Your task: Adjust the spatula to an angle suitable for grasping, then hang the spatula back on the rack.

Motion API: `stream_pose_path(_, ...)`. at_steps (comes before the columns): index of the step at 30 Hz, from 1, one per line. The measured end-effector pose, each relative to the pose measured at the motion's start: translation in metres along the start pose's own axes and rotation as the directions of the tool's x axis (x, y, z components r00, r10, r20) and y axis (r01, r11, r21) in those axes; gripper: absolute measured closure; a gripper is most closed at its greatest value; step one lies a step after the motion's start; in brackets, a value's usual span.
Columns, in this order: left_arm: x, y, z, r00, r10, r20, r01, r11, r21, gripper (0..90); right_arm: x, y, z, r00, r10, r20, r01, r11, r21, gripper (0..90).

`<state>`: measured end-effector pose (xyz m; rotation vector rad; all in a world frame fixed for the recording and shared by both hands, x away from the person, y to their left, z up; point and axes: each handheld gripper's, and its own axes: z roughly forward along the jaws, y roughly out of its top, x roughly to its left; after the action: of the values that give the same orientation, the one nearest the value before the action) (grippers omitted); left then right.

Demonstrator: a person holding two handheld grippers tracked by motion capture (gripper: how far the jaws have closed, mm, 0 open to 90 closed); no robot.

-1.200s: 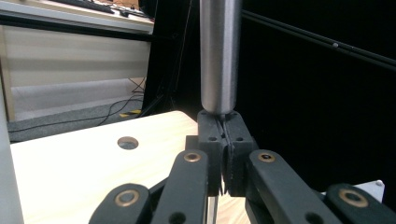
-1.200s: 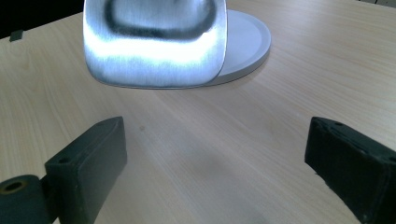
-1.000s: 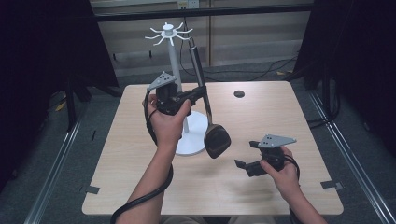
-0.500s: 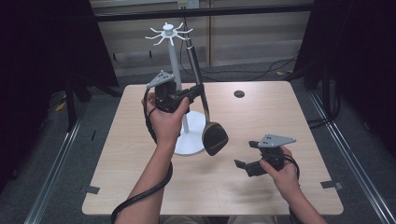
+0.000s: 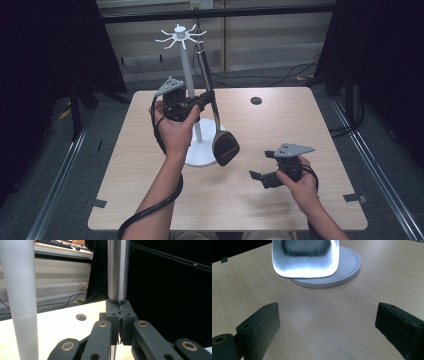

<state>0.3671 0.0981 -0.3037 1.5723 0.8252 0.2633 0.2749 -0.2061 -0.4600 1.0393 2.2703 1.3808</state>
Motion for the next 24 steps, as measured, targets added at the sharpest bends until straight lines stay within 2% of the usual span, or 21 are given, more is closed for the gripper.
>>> stream_pose_path(3,0.0007,-0.0005,-0.0008,1.0000,-0.002,0.000,0.002,1.0000,-0.006,88.2,0.0004,0.0002,0.0006,1.0000,-0.003,0.001,0.003,1.000,0.000,5.2)
stream_pose_path(15,0.0040,-0.0014,-0.0039,0.9990,0.015,-0.041,-0.015,0.9998,-0.009,87.5,0.0000,0.0014,-0.0020,1.0000,0.000,-0.008,0.000,1.000,-0.009,5.3)
stream_pose_path(19,0.0062,-0.0023,-0.0036,0.9989,0.008,-0.046,-0.009,0.9998,-0.018,87.0,-0.0009,0.0018,-0.0024,1.0000,0.004,-0.007,-0.004,1.000,-0.014,5.3)
stream_pose_path(24,0.0080,-0.0023,-0.0040,0.9984,0.020,-0.052,-0.021,0.9997,-0.015,86.6,-0.0008,0.0006,-0.0025,1.0000,0.005,-0.006,-0.005,1.000,-0.009,5.3)
